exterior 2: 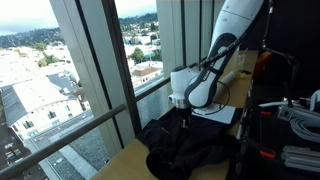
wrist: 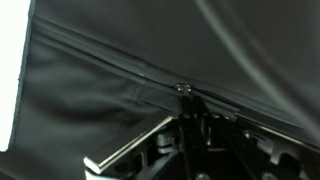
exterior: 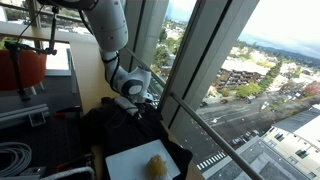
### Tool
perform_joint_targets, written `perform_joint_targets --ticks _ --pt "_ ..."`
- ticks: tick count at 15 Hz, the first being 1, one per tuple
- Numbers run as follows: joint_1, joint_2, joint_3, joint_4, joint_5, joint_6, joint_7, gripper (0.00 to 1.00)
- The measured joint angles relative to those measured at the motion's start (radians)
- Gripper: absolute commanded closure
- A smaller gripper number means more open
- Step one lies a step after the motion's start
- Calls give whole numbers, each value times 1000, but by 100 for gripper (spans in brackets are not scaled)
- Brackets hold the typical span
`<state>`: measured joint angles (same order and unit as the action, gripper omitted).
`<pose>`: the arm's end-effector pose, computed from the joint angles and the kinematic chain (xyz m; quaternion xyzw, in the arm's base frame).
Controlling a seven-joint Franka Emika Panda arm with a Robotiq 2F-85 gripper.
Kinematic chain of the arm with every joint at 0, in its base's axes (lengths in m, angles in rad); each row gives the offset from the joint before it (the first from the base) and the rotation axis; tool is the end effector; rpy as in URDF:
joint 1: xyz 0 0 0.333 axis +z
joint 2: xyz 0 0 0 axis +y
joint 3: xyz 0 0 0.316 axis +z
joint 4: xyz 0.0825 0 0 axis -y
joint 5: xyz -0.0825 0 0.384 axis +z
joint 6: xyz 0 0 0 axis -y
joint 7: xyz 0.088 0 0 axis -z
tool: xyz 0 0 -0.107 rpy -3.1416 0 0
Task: Zip closed the black jersey
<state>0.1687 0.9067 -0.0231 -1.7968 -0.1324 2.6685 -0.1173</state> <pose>0.6141 0.0942 0.0400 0.9801 0.1938 -0.0172 0.0385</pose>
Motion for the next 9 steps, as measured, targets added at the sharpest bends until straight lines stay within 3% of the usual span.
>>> perform_joint_targets --ticks 9 --pt "70 22 1 58 -15 -44 19 98"
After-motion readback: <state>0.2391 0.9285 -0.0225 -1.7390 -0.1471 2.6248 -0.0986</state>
